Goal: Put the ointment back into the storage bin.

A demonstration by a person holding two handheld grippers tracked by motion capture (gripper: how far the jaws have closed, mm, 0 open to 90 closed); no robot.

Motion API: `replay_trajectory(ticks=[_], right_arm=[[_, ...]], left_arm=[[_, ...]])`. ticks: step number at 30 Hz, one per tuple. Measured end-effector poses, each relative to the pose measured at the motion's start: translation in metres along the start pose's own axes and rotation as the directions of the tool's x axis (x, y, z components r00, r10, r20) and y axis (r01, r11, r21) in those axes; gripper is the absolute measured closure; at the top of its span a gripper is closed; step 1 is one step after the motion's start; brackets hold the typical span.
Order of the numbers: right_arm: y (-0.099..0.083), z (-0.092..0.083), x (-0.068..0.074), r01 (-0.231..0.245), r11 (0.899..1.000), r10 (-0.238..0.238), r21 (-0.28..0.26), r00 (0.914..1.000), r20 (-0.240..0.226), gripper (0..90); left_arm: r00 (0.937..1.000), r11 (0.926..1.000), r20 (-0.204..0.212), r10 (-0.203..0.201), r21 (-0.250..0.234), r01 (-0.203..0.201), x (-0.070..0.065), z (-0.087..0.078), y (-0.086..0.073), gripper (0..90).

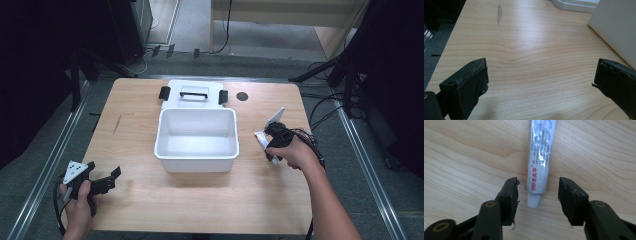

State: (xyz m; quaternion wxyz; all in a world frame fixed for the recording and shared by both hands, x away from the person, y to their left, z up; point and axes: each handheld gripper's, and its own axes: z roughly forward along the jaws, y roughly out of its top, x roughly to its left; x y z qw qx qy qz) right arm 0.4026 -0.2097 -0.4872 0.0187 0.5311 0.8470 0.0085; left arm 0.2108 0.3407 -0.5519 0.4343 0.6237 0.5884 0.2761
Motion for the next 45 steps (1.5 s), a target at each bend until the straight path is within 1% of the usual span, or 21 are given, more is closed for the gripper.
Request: replay_trajectory(ticks=[1,3,4,9,10,11,14,21,23,31,34,35,37,42,45], right_arm=[[0.003,0.001,-0.001,0.009,1.000,-0.009,-0.002,1.0000,0.000,57.2],[0.004,0.002,-0.001,0.009,1.000,-0.009,-0.001,1.0000,0.001,57.9],[0.006,0.003,-0.002,0.005,1.000,-0.005,0.004,1.0000,0.003,60.4],[0.009,0.008,-0.004,-0.004,1.000,0.004,0.025,0.9999,-0.013,63.9],[0.010,0.009,-0.005,-0.005,1.000,0.005,0.026,0.9999,-0.016,64.9],[0.011,0.009,-0.005,-0.016,0.999,0.016,0.030,0.9997,-0.019,65.9],[0.015,0.010,-0.004,-0.021,0.999,0.022,0.033,0.9994,-0.025,68.9],[0.018,0.015,-0.003,-0.015,0.999,0.017,0.052,0.9995,-0.026,69.4],[0.018,0.016,-0.004,-0.024,0.998,0.026,0.057,0.9992,-0.030,69.8],[0.018,0.017,-0.002,-0.021,0.998,0.022,0.058,0.9996,-0.019,70.2],[0.017,0.017,-0.001,-0.013,0.999,0.013,0.051,0.9999,-0.004,70.6],[0.017,0.017,0.001,-0.018,0.998,0.018,0.055,0.9998,0.002,70.7],[0.017,0.017,0.003,-0.009,0.999,0.008,0.050,0.9999,0.013,71.1],[0.016,0.016,0.000,-0.005,0.999,0.006,0.051,1.0000,-0.003,71.2],[0.016,0.013,0.000,-0.004,0.999,0.005,0.041,0.9999,-0.014,71.3]], left_arm=[[1.0000,1.0000,-0.001,0.000,0.000,0.000,0.000,0.000,0.000,0.0],[1.0000,1.0000,-0.002,0.000,0.001,0.000,0.000,0.000,0.000,0.0],[1.0000,1.0000,-0.001,0.001,0.001,-0.001,0.000,0.000,0.000,0.0],[1.0000,1.0000,-0.002,-0.001,0.002,0.001,0.000,0.000,0.000,0.0],[1.0000,1.0000,-0.003,-0.003,0.002,0.003,0.000,0.000,0.000,0.0],[1.0000,1.0000,-0.003,-0.002,0.001,0.002,0.000,0.000,0.000,0.0],[1.0000,1.0000,-0.001,0.002,0.000,-0.002,0.000,0.000,0.000,0.0],[1.0000,1.0000,-0.002,-0.001,0.000,0.001,0.000,0.000,0.000,0.0],[1.0000,1.0000,-0.003,0.001,0.001,-0.001,0.000,0.000,0.000,0.0],[1.0000,1.0000,-0.002,0.000,0.000,0.000,0.000,0.000,0.000,0.0],[1.0000,1.0000,-0.002,-0.001,0.002,0.001,0.000,0.000,0.000,0.0],[1.0000,1.0000,-0.002,-0.001,0.001,0.001,0.000,0.000,0.000,0.0],[1.0000,1.0000,-0.003,-0.001,0.001,0.001,-0.001,0.000,0.000,0.0],[1.0000,1.0000,-0.004,-0.004,-0.002,0.004,0.000,0.000,0.000,0.0],[1.0000,1.0000,-0.001,-0.004,-0.001,0.004,0.000,0.000,0.000,0.0]])
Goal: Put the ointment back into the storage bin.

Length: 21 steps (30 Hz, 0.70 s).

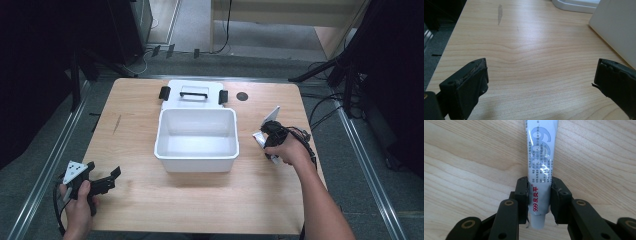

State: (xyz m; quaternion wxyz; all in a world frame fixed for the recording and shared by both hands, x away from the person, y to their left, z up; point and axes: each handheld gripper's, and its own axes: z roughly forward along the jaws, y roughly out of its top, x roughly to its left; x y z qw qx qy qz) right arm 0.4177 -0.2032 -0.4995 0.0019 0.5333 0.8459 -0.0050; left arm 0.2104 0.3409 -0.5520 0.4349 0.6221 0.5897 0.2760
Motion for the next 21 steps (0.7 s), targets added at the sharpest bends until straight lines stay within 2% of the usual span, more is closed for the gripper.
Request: replay_trajectory(ticks=[7,21], right_arm=[[0.002,-0.019,-0.001,0.003,0.999,-0.004,-0.045,0.9998,-0.020,71.5],[0.007,-0.060,0.006,0.048,0.993,-0.051,-0.109,0.9982,-0.030,71.5]], left_arm=[[1.0000,1.0000,-0.003,0.003,-0.002,-0.003,0.000,0.000,0.000,0.0],[1.0000,1.0000,-0.002,0.002,0.000,-0.002,0.000,0.000,0.000,0.0]])
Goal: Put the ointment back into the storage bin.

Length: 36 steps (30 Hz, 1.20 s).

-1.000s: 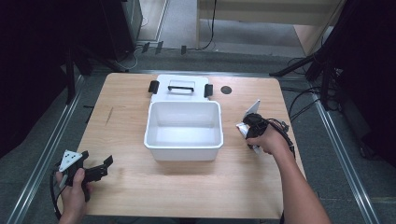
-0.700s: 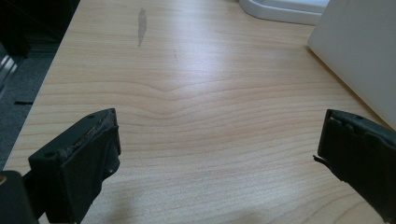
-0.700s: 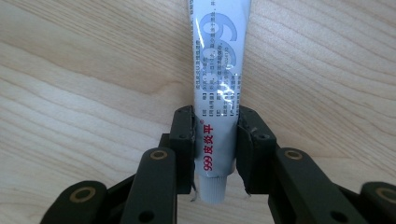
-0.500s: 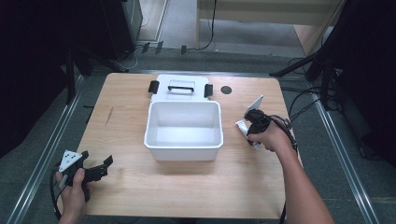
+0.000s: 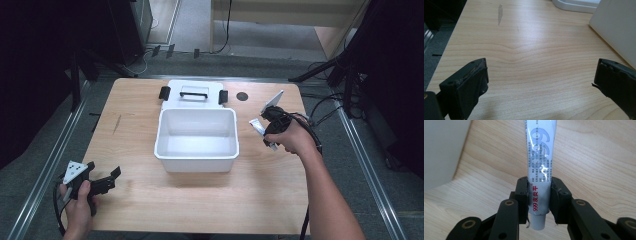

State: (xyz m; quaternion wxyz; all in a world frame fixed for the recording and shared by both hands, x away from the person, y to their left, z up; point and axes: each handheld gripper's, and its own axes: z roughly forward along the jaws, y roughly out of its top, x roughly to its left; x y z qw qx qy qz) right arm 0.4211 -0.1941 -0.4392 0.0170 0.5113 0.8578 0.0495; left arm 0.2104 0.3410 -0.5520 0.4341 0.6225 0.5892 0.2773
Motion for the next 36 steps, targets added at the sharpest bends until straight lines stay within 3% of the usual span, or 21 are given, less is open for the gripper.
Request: replay_trajectory(ticks=[15,23,32,36], right_arm=[[0.015,-0.045,0.011,0.034,0.997,-0.035,-0.066,0.9994,-0.008,71.6],[0.024,-0.073,0.029,0.072,0.991,-0.074,-0.116,0.9972,-0.014,71.6],[0.034,-0.089,0.054,0.148,0.979,-0.151,-0.143,0.9884,-0.014,71.6],[0.039,-0.092,0.068,0.196,0.969,-0.202,-0.150,0.9791,-0.027,71.6]], left_arm=[[1.0000,1.0000,0.000,-0.001,0.000,0.001,0.000,0.000,0.000,0.0],[1.0000,1.0000,0.000,-0.004,-0.005,0.004,0.000,0.000,0.000,0.0],[1.0000,1.0000,0.000,-0.001,-0.006,0.001,0.000,0.000,0.000,0.0],[1.0000,1.0000,0.001,0.000,-0.004,0.000,0.000,0.000,0.000,0.0]])
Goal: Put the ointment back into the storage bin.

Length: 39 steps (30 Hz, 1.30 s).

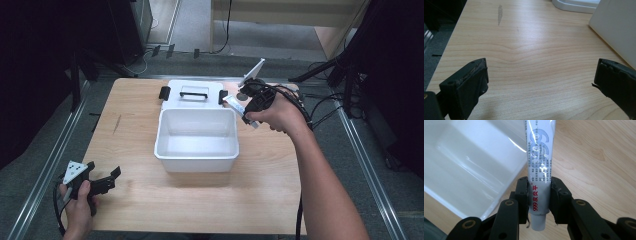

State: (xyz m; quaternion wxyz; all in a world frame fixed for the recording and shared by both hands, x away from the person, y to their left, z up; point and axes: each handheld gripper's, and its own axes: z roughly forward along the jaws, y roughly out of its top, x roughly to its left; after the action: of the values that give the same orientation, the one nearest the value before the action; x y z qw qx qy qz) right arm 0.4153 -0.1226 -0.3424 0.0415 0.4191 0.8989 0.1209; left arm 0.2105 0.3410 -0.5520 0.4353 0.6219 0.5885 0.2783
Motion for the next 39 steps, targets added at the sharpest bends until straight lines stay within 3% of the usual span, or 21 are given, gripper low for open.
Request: replay_trajectory(ticks=[6,11,17,24,26,30,35,39], right_arm=[[0.008,0.003,0.016,0.070,0.998,-0.070,-0.004,0.9964,-0.048,71.6],[0.012,0.006,0.026,0.150,0.989,-0.151,-0.019,0.9836,-0.099,71.6],[0.014,0.013,0.036,0.282,0.959,-0.285,-0.041,0.9501,-0.127,71.5],[0.015,0.023,0.052,0.462,0.885,-0.466,-0.061,0.8727,-0.146,71.6],[0.015,0.026,0.055,0.485,0.872,-0.489,-0.062,0.8596,-0.149,71.6],[0.015,0.033,0.058,0.543,0.838,-0.545,-0.053,0.8253,-0.150,71.6],[0.014,0.043,0.060,0.568,0.822,-0.566,-0.040,0.8082,-0.164,71.6],[0.012,0.050,0.060,0.576,0.817,-0.571,-0.029,0.8015,-0.176,71.6]], left_arm=[[1.0000,1.0000,0.001,0.000,0.001,0.000,0.000,0.000,0.000,0.0],[1.0000,1.0000,0.002,0.000,0.001,0.000,0.000,0.000,0.000,0.0],[1.0000,1.0000,0.002,0.000,0.000,0.000,0.000,0.000,0.000,0.0],[1.0000,1.0000,0.003,-0.002,0.000,0.002,0.000,0.000,0.000,0.0],[1.0000,1.0000,0.003,-0.002,-0.001,0.002,0.000,0.000,0.000,0.0],[1.0000,1.0000,0.004,-0.003,-0.001,0.003,0.000,0.000,0.000,0.0],[1.0000,1.0000,0.005,-0.005,-0.002,0.005,0.001,0.000,0.000,0.0],[1.0000,1.0000,0.005,-0.005,-0.001,0.005,0.001,0.000,0.000,0.0]])
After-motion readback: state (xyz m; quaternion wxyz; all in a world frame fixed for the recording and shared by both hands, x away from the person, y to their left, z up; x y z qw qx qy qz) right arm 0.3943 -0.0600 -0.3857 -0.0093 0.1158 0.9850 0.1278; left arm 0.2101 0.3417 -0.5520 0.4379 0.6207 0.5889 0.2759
